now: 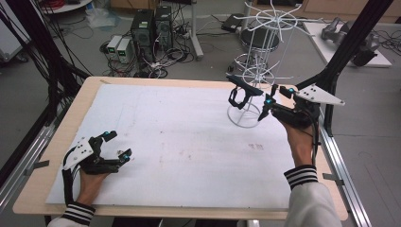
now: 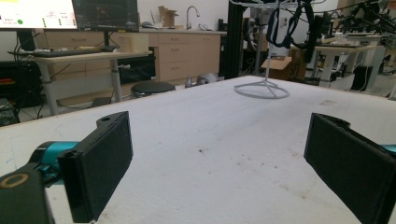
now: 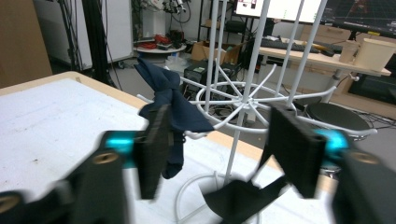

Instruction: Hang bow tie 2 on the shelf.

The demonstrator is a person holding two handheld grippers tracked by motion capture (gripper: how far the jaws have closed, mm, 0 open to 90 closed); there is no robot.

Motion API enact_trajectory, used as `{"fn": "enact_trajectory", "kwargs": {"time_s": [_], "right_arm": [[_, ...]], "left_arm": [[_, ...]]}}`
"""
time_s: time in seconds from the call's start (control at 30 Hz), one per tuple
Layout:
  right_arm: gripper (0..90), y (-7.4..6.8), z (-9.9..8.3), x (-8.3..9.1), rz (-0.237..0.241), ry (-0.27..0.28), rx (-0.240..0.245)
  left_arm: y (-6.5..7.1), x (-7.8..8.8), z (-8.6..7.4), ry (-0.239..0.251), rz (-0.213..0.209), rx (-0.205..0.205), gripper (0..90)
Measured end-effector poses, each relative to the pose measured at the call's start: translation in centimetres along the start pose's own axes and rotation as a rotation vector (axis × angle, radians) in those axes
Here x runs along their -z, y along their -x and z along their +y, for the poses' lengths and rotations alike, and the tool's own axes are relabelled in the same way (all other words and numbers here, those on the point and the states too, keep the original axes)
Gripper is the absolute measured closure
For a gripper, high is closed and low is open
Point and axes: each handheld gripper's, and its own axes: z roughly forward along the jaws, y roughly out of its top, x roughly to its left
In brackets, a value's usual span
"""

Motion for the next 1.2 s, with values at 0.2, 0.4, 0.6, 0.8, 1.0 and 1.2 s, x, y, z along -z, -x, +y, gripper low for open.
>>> {"fn": "enact_trajectory", "kwargs": {"time_s": [0.2, 0.4, 0.6, 0.8, 1.0, 1.2], "right_arm": [[11.0, -1.1, -0.3, 1.2, 0.045, -0.007, 0.000], [10.1, -2.3, -1.2, 2.4, 0.102, 0.016, -0.003], [10.2, -3.3, -3.0, 2.8, 0.140, 0.032, -0.009], [10.2, -4.5, -6.2, 3.1, 0.161, 0.075, -0.020], [10.2, -5.5, -9.8, 3.2, 0.135, 0.130, -0.064], [10.2, -6.3, -11.9, 3.0, 0.133, 0.148, -0.079]], "left_arm": [[0.0, 0.0, 0.0, 0.000, 0.000, 0.000, 8.4], [0.0, 0.0, 0.0, -0.001, -0.001, 0.000, 8.3], [0.0, 0.1, 0.0, -0.001, 0.004, -0.002, 8.3], [0.0, 0.1, 0.0, 0.000, 0.003, -0.004, 8.4], [0.1, 0.3, 0.0, 0.006, 0.007, 0.000, 8.3], [0.1, 0.3, 0.0, 0.007, 0.009, 0.000, 8.4]]}}
